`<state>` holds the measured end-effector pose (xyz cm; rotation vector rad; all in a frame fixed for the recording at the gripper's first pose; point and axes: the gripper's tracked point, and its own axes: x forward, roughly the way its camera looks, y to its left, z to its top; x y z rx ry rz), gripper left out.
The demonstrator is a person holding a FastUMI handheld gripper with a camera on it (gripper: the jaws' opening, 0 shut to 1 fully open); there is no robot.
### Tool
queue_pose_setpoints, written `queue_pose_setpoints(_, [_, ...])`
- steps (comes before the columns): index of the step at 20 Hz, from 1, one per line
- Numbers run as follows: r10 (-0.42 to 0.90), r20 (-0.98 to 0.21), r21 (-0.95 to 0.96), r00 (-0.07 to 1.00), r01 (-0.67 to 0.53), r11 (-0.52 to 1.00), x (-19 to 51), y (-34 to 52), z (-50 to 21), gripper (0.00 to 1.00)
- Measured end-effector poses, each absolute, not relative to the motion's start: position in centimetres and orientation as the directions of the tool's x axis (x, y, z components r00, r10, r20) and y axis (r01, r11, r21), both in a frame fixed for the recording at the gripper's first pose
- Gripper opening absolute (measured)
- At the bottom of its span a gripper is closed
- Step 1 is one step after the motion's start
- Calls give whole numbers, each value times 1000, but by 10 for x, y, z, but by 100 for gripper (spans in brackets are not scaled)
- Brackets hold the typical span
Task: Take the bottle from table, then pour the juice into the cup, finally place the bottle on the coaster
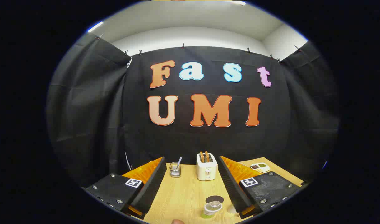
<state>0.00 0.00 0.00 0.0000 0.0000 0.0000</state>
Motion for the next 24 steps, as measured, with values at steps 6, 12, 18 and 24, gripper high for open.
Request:
queue_pose_setpoints(6, [-23, -8, 22, 1000, 23, 999, 6, -15, -5, 99])
queue_pose_setpoints(12, [-58, -25, 63, 998, 60, 996, 3, -32, -15, 99])
queue_pose_setpoints(18, [-89, -56, 55, 994, 92, 994, 4, -45, -30, 99])
queue_pose_setpoints(24, [-105, -93, 74, 990, 112, 991, 8, -52, -54, 99])
